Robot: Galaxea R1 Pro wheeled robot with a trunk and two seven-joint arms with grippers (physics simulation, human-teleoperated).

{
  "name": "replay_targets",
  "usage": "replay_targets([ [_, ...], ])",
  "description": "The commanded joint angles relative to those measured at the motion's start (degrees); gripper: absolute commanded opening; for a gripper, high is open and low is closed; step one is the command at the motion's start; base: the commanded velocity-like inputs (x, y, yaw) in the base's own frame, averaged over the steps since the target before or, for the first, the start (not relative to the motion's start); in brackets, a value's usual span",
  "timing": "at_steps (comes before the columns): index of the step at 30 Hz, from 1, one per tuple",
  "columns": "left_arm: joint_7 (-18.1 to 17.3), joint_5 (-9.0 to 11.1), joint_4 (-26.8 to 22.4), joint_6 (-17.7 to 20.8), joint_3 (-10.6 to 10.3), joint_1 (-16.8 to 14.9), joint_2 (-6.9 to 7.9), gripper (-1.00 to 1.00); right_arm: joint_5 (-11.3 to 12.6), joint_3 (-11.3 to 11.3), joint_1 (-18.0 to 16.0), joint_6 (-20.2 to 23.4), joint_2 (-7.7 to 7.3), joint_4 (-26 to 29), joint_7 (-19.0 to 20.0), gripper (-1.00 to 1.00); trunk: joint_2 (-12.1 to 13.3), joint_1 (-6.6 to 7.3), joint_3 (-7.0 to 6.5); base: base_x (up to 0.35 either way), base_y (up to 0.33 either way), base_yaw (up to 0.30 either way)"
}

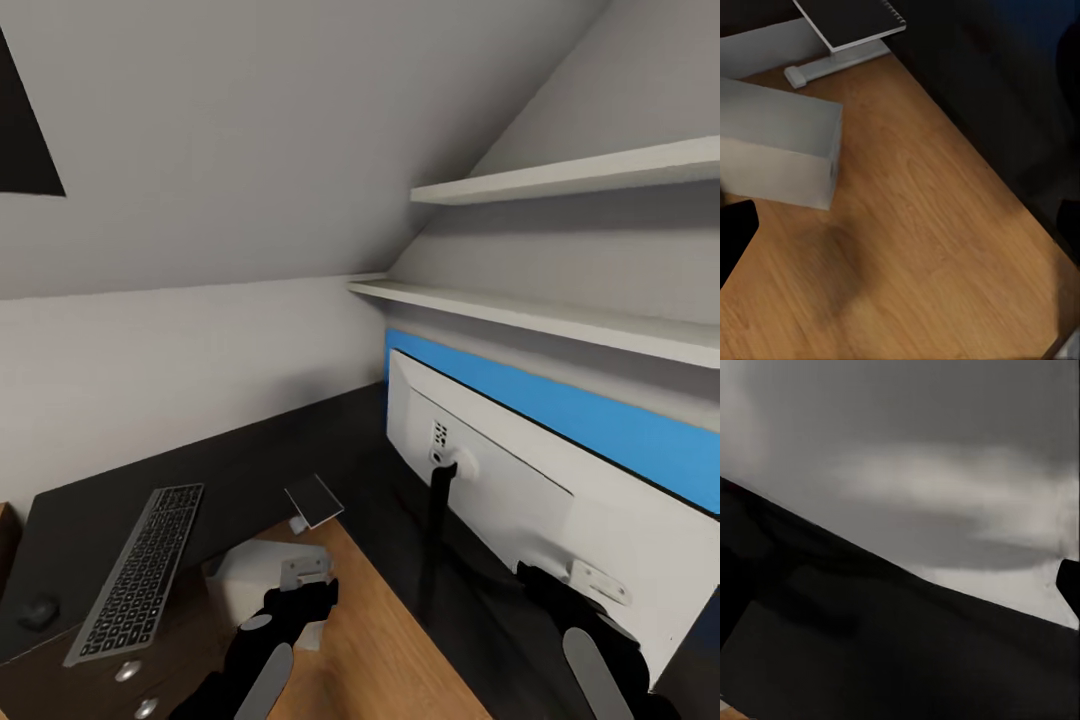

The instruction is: In the bedroom, organize the workspace by keeping the computer under the desk, ensuring the monitor is on the desk, placing the keyboard on the desk next to the monitor, placing the mouse on the desk next to the keyboard, moving the folder from the swivel chair onto the desk next to the mouse, stacking the notebook on top of the folder with the pen on top of the notebook, and positioning the swivel chair next to the desk.

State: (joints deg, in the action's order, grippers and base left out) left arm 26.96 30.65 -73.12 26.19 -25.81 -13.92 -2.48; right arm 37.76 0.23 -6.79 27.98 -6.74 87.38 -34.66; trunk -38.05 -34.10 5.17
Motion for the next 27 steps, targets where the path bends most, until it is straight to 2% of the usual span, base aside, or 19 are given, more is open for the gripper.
replay_targets([
  [1, 0.55, 0.59, -0.12, 0.09, -0.1, -0.05, 0.02, 1.0, 0.33, 0.0, -0.06, 0.23, -0.02, 0.08, -0.4, 1.0, -0.09, -0.02, 0.07, 0.003, -0.002, -0.246],
  [9, 0.55, 0.56, -1.15, 0.09, -0.11, -0.05, 0.1, 1.0, 0.29, -1.48, -0.06, 0.23, -0.02, 0.08, -0.4, 1.0, -0.09, -0.02, -0.02, 0.001, 0.0, -0.243],
  [15, 0.55, 0.55, -1.73, 0.09, -0.1, -0.05, 0.17, 1.0, 0.29, -1.69, -0.06, 0.16, -0.02, 0.07, -0.4, 1.0, -0.09, -0.02, -0.03, 0.0, 0.0, -0.072],
  [17, 0.55, 0.57, -2.51, 0.09, -0.09, -0.05, 0.49, 1.0, 0.29, -1.93, -0.06, 0.17, -0.02, 0.07, -0.4, 1.0, -0.09, -0.02, -0.03, 0.0, 0.0, -0.016],
  [19, 0.55, 0.67, -4.35, 0.09, -0.11, -0.05, 1.81, 1.0, 0.29, -2.48, -0.06, 0.22, -0.02, 0.07, -0.4, 1.0, -0.09, -0.02, -0.03, 0.0, 0.0, -0.005],
  [27, 0.55, 0.72, -8.32, 0.09, -0.11, -0.04, 2.78, 1.0, 0.29, -2.97, -0.06, 0.17, -0.02, -0.33, -0.33, 1.0, -0.09, -0.02, -0.03, 0.001, 0.0, -0.001],
])
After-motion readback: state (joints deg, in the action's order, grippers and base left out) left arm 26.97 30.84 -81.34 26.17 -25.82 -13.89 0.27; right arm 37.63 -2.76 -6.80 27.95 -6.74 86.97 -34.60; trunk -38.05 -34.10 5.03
